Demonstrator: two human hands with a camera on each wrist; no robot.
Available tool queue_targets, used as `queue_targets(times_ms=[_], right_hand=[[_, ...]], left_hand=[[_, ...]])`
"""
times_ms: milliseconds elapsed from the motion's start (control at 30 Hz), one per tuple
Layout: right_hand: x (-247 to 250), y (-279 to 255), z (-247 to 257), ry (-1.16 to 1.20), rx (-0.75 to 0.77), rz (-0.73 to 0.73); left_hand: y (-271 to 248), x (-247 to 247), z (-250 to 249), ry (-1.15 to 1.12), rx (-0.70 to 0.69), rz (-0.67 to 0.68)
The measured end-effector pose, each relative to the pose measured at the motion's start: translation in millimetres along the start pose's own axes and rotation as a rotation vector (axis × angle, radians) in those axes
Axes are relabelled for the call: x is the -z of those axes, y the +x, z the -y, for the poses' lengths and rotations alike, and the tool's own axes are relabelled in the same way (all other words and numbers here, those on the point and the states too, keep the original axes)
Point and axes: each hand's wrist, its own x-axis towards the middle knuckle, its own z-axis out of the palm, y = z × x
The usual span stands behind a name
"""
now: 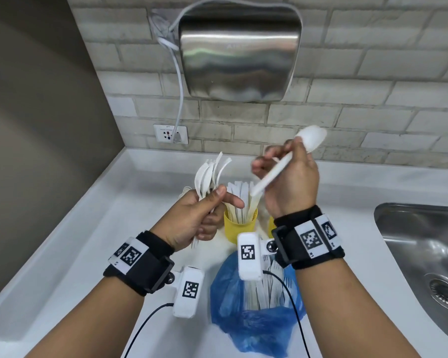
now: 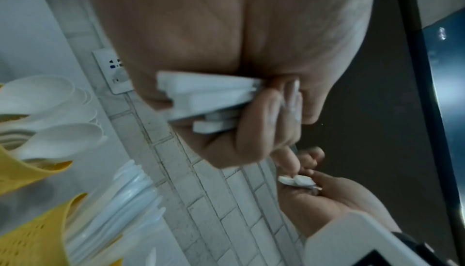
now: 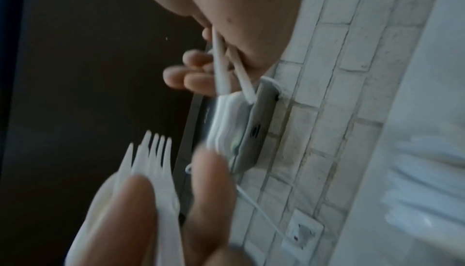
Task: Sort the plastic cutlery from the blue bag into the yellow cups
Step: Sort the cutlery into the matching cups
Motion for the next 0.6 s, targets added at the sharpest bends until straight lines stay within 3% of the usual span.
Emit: queue_targets(times_ms=[100,200,333,600], right_hand=[[5.3,0.4,13.3,-0.148,0.169,0.005],[10.0,-13.3,8.1,-0.421,0.265,0.182],[12.4,-31.9,-13.2,-0.694,0.220,0.315],[14.0,-37.5,-26.2,-0.770,0.097,0.347]], left_hand=[[0.4,-3.0,-0.5,0.101,-0.037,-0.127],[3.3,-6.2,0.2,0.176,-0.052,-0.213],[7.3,-11.3,2.5,0.287,-0.087,-0.286],[12.9,-9.9,7.1,0.302,-0.065,-0.282]])
